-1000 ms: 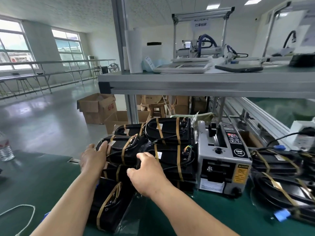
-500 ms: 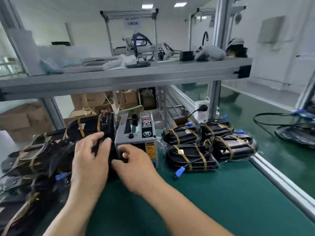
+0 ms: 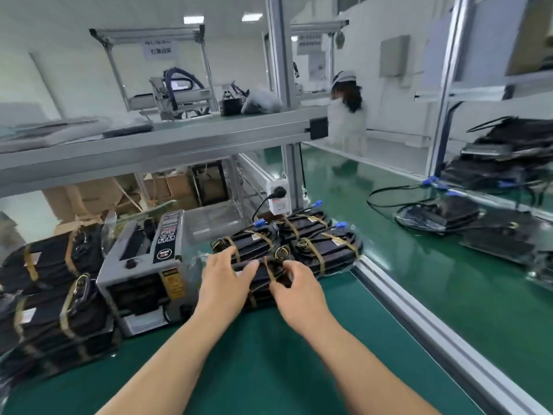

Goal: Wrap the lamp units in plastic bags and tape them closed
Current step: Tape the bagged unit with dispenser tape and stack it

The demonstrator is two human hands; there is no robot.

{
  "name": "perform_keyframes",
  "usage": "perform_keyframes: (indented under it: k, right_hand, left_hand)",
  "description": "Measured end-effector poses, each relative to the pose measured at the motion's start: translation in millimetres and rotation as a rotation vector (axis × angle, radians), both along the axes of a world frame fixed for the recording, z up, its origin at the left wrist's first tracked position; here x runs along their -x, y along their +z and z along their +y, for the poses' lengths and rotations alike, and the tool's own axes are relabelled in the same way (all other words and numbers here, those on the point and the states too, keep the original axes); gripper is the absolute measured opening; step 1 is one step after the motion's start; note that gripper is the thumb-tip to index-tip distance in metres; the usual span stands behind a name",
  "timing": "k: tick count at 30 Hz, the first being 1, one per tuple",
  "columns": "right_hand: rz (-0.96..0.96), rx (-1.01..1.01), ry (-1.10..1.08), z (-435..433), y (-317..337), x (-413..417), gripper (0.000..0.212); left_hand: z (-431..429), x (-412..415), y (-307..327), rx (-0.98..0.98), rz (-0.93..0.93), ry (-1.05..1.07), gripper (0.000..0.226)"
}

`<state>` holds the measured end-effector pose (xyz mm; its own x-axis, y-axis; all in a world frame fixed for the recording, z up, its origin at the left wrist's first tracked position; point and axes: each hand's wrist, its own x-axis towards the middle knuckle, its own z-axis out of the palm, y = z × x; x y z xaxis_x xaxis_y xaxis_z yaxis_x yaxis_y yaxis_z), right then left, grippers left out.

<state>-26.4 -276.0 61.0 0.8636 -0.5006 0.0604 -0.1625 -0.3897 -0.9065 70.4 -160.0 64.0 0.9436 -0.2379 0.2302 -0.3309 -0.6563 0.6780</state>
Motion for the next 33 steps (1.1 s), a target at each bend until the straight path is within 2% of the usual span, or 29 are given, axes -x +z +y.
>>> perform_keyframes:
  k: [5,9,12,15,20,24,28,32,33]
  right_hand:
    - [0.054,-0.060,-0.033,-10.9,-23.3,-13.6,0.039]
    - [0.144,-0.088,-0.003,-7.3,-33.7,-20.3,0.070]
    - [0.148,-0.093,-0.014,-4.3,-39.1,-23.6,0.071]
    - [0.140,-0.102,-0.048,-2.8,-40.5,-24.1,0.068]
    - [0.027,-0.146,-0.054,7.9,-29.1,-18.7,0.065]
    - [-0.148,-0.134,-0.082,13.8,-11.3,-6.4,0.056]
    - [-0.303,-0.131,-0.084,28.4,10.6,9.9,0.059]
    - [-0.386,-0.130,-0.032,58.4,22.2,26.7,0.066]
    - [-0.381,-0.138,-0.013,66.3,22.9,30.1,0.066]
  left_hand:
    - [-11.5,-23.6,-18.9,-0.300,0.023,-0.055,0.084]
    - [-9.8,-29.7,-35.3,-0.521,0.083,-0.120,0.092]
    - [-7.7,-31.6,-43.3,-0.620,0.065,-0.155,0.090]
    - [-3.6,-32.1,-47.5,-0.628,0.033,-0.180,0.092]
    - [8.3,-26.3,-48.5,-0.444,0.012,-0.178,0.089]
    - [28.9,1.4,-45.2,-0.096,0.068,-0.142,0.085]
    - [46.0,53.0,-43.4,0.204,0.141,-0.144,0.080]
    - [60.5,103.3,-33.3,0.308,0.166,-0.048,0.073]
    - [65.5,112.4,-29.6,0.312,0.165,-0.031,0.078]
